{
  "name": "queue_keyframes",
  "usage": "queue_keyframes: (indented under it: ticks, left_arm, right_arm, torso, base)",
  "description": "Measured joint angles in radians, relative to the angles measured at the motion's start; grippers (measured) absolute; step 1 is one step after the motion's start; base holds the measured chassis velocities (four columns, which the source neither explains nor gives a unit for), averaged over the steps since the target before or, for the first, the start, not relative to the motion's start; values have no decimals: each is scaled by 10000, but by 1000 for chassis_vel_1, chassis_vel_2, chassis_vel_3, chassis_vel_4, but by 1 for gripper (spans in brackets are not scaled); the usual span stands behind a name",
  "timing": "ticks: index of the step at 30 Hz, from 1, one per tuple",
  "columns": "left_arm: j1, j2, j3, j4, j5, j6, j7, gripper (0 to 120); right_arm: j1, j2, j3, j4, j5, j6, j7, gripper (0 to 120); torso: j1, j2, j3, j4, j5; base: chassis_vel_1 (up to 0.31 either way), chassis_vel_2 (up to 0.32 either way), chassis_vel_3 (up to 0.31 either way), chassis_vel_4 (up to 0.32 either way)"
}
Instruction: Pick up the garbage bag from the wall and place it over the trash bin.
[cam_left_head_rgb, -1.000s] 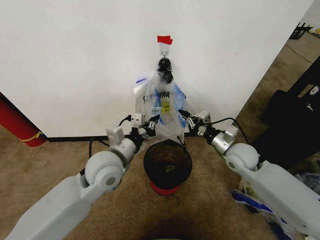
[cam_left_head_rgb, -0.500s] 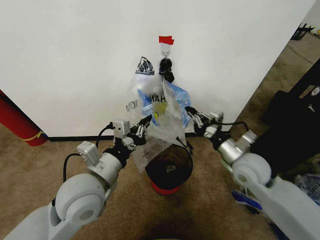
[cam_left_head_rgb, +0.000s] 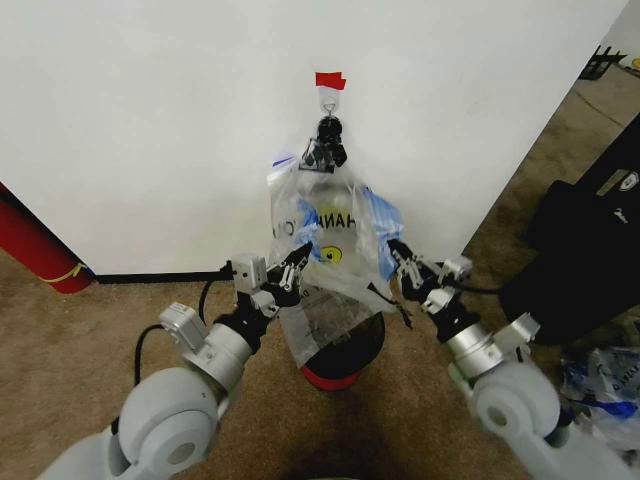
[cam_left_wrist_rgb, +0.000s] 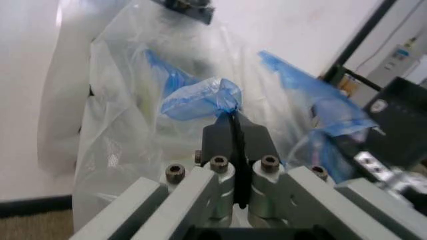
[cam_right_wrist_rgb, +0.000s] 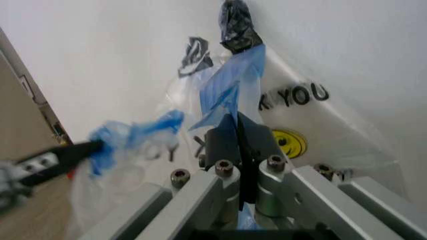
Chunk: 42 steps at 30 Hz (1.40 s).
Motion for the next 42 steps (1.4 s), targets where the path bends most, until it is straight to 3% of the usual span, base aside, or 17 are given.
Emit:
queue_keyframes:
  ticks: [7,13,22,29,42]
  left_arm:
    - [-133,-886,343,982,364,-468,134,0]
    - [-802,-1423,711,1652,178,-604,100,0]
    - [-300,-2416,682,2538,371,-1194,132,0]
    - [-97,-2229,415,2783,461,-1440,128,0]
    - [859,-2653,360,3175,1025,-1868,49,0]
  right_arm:
    - [279,523,-562,-285,-55,104,19,0]
    - [458,1020,-1026,-389,112,13,186,0]
    - [-120,1159,-1114,-186,51,45,190,0]
    - [-380,1690,-1347,-470,-206,171,105,0]
    - [-675,2662,-1449,-1679,-354,559,154,0]
  torso:
    - [1,0,2,7,0]
    - [1,0,2,-3,1]
    - [1,0,1,1,-2]
    - [1,0,1,1,2]
    - [1,0,1,1,0]
  base:
    - [0,0,0,0]
    - [0,0,0,0]
    - [0,0,0,0]
    - [0,0,0,0]
    - [0,0,0,0]
